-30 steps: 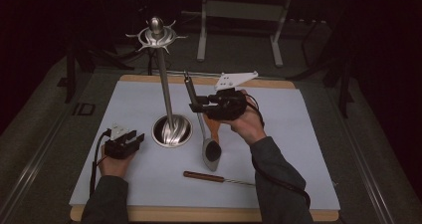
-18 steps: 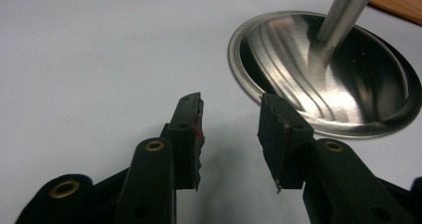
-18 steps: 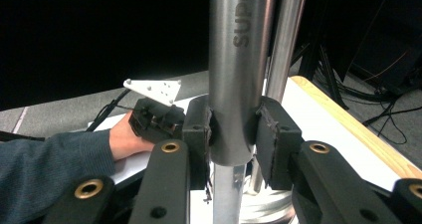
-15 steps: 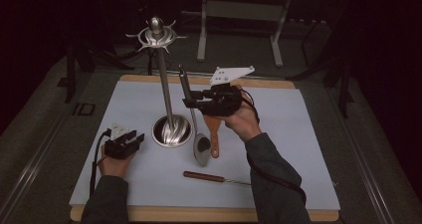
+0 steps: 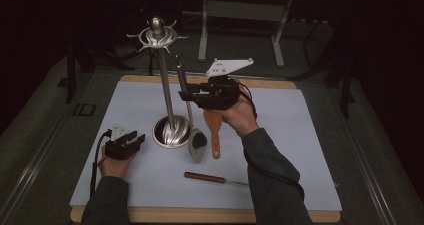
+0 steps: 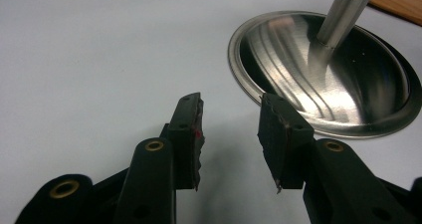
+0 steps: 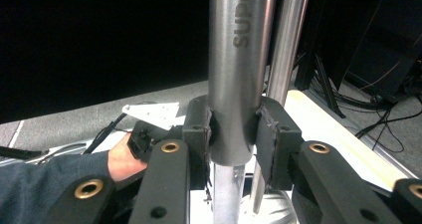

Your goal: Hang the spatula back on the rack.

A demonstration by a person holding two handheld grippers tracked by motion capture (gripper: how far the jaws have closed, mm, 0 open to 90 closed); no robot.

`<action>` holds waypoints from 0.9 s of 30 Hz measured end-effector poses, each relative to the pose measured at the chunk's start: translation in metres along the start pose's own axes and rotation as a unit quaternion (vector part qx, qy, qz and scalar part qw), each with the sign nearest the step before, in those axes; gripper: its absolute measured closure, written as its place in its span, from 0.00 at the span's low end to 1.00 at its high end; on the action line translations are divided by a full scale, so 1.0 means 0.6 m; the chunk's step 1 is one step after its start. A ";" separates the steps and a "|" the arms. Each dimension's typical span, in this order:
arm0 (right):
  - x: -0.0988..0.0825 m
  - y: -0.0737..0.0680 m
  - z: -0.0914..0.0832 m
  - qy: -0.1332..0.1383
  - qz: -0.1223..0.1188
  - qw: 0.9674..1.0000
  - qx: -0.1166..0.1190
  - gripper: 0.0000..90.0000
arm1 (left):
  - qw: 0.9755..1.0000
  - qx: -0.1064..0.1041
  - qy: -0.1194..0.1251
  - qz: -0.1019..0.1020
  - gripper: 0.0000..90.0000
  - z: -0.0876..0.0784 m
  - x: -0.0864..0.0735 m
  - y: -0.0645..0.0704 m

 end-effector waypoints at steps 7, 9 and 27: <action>0.012 -0.002 0.009 0.002 0.002 1.000 -0.005 0.77 | 1.000 -0.001 -0.001 0.001 0.68 0.000 0.000 0.000; 0.014 -0.002 0.013 0.002 0.004 1.000 -0.006 0.77 | 1.000 -0.001 -0.001 0.001 0.68 0.000 0.000 0.000; 0.021 0.001 0.031 -0.005 0.011 1.000 -0.023 0.77 | 1.000 0.000 -0.001 0.000 0.68 0.000 0.000 0.000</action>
Point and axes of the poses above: each handheld gripper's, and its own axes: z roughly forward along the jaws, x roughly out of its top, y roughly to its right, the point moved 10 cm from there along z, roughly forward along the jaws, and after that the axes turned 2 degrees about y, right-handed, at the moved point
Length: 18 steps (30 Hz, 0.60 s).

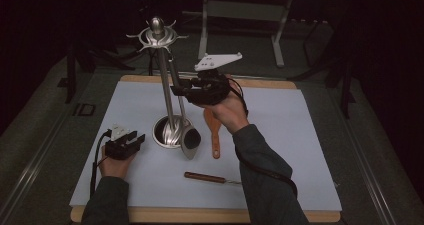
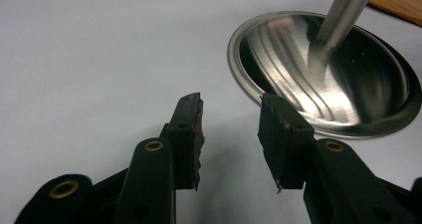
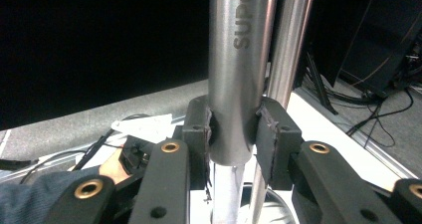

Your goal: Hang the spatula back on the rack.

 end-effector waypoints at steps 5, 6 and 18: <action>-0.002 0.006 0.008 -0.005 0.001 1.000 -0.011 0.77 | 1.000 0.000 0.000 0.000 0.68 0.000 0.000 0.000; -0.002 0.006 0.008 -0.005 0.001 1.000 -0.011 0.77 | 1.000 -0.001 0.000 0.000 0.68 0.000 0.000 0.000; -0.007 0.008 0.019 -0.017 -0.001 1.000 -0.017 0.76 | 1.000 0.000 0.000 0.000 0.68 0.000 0.000 0.000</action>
Point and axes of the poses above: each handheld gripper's, and its own axes: z roughly forward along the jaws, x roughly out of its top, y roughly to its right, the point moved 10 cm from there along z, roughly forward along the jaws, and after that the axes turned 2 degrees about y, right-handed, at the moved point
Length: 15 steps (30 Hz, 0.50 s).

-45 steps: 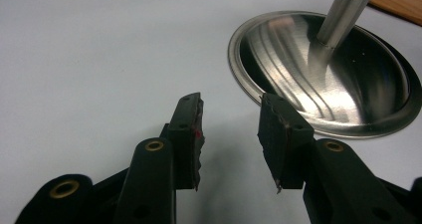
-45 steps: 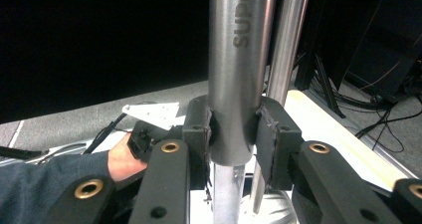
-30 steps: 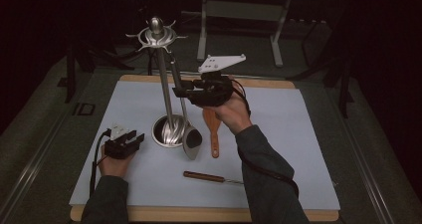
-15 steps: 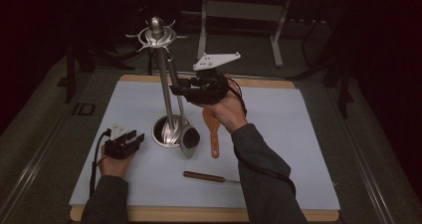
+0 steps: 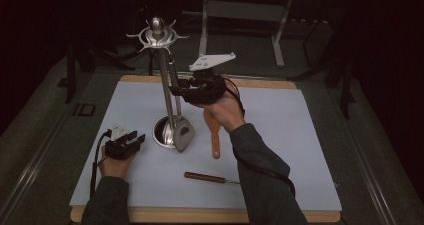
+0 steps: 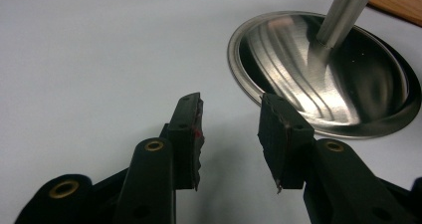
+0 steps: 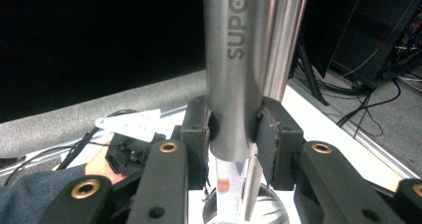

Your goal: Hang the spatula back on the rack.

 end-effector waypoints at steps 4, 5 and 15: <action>0.000 0.001 0.000 0.002 0.003 1.000 0.004 0.74 | 1.000 0.000 0.000 0.000 0.68 0.000 0.000 0.000; 0.000 0.001 0.000 0.002 0.003 1.000 0.004 0.74 | 1.000 0.000 0.000 0.000 0.68 0.000 0.000 0.000; 0.001 0.005 -0.023 0.001 -0.004 1.000 0.005 0.71 | 1.000 0.000 0.000 0.001 0.68 0.000 0.000 0.000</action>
Point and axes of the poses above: each handheld gripper's, and its own axes: z roughly forward along the jaws, x roughly out of its top, y roughly to its right, the point moved 10 cm from there along z, roughly forward along the jaws, and after that the axes turned 2 degrees about y, right-handed, at the moved point
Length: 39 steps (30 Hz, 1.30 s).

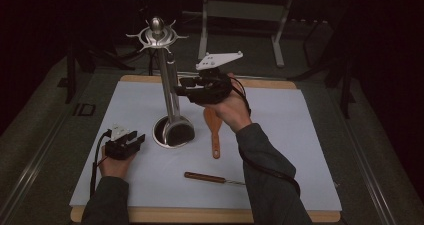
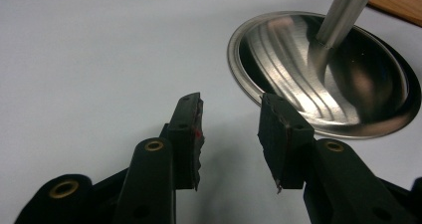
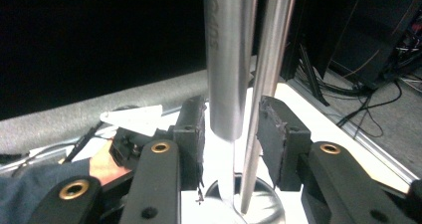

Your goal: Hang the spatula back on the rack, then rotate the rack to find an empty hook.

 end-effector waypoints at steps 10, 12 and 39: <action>-0.029 0.022 -0.009 -0.041 -0.009 0.999 -0.026 0.72 | 1.000 0.001 -0.002 -0.002 0.68 0.001 0.000 -0.001; -0.039 0.029 -0.008 -0.063 -0.018 0.997 -0.040 0.71 | 1.000 0.001 -0.003 -0.001 0.68 0.001 -0.001 -0.001; -0.116 0.071 -0.019 -0.158 -0.031 0.982 -0.101 0.68 | 1.000 0.001 0.002 -0.007 0.69 0.000 0.001 -0.001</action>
Point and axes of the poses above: each handheld gripper's, and its own axes: z roughly forward along the jaws, x roughly out of its top, y roughly to its right, the point moved 10 cm from there along z, roughly forward along the jaws, and after that the axes turned 2 degrees about y, right-handed, at the moved point
